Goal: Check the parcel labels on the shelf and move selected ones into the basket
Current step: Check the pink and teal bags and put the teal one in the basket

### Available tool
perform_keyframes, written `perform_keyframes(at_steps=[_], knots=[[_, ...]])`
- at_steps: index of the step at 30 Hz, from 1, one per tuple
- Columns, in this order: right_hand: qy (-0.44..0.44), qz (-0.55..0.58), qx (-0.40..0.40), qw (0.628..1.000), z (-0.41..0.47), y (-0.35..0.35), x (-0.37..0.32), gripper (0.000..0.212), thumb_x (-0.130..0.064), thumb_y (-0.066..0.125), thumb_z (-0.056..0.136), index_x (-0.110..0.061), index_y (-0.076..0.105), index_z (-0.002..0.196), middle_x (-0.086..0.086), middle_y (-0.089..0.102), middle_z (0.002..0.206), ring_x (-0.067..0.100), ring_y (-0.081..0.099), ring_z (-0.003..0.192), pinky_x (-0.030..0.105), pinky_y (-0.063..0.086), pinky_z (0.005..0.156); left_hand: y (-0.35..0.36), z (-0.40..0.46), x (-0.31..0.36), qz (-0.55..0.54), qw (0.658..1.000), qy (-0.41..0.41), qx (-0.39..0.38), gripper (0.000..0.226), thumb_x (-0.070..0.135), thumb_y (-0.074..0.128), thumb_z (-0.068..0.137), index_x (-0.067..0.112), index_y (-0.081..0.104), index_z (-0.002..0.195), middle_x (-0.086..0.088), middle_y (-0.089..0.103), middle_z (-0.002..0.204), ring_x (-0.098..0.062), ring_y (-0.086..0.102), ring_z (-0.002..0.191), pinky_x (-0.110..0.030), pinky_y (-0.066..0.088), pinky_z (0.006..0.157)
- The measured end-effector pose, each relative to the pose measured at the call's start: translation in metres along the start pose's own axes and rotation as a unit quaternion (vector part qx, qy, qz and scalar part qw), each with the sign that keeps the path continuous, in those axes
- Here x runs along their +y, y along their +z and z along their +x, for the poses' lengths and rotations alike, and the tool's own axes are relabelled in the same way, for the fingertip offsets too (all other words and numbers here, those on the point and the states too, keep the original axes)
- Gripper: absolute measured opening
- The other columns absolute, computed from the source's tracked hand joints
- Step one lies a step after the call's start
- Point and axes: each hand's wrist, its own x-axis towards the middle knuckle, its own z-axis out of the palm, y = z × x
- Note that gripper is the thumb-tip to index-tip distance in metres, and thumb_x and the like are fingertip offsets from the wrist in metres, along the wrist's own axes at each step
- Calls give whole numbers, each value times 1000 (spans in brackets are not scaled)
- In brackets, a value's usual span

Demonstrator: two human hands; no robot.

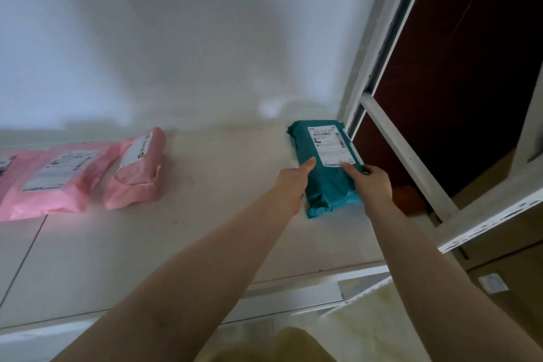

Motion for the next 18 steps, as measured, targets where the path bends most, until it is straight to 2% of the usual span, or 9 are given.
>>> perform_keyframes(at_steps=[2,4,6,8,11,14,18], knots=[[-6,3,1,1000,1,1,2,66,-45,77,80,-7,59,130,10,68,119,26,68,103,44,57,90,6,0,1,-31,999,3,-13,48,33,66,90,-3,57,121,-12,66,111,-14,59,67,-22,52,56],[-4,22,2,1000,2,4,6,61,-38,78,81,-8,57,130,10,67,121,26,67,104,43,58,87,7,0,1,-49,999,1,-11,50,29,68,89,-7,57,121,-13,67,106,-17,63,65,-21,52,42],[-2,66,-9,998,-2,8,8,57,-31,81,79,-9,57,125,11,66,121,26,67,103,44,59,87,3,3,0,-49,999,1,-2,50,29,70,87,-8,57,119,-12,67,97,-20,64,67,-21,50,38],[-5,108,-31,994,-7,16,12,54,-28,84,76,-11,57,119,12,65,120,26,66,103,45,59,87,-5,4,-1,-61,998,-1,-1,50,28,71,86,-8,58,118,-13,68,95,-25,68,74,-26,55,46],[-37,140,-58,988,-24,31,10,52,-26,85,74,-15,55,115,8,63,116,24,65,104,45,59,87,-25,5,-3,-70,998,12,2,49,26,71,87,-4,58,123,-17,68,113,-29,68,86,-34,57,64],[-62,171,-85,980,-44,49,0,53,-22,84,76,-17,51,117,2,58,112,23,63,105,40,59,84,-54,1,-1,-83,995,48,19,52,23,72,86,2,53,129,-15,66,120,-25,67,87,-31,57,62],[-42,215,-139,966,-67,61,-20,62,-28,77,83,-18,45,135,4,56,121,16,61,102,25,53,71,-92,-15,7,-96,990,93,33,62,21,75,83,9,49,138,-12,68,119,-25,68,97,-31,58,69]])
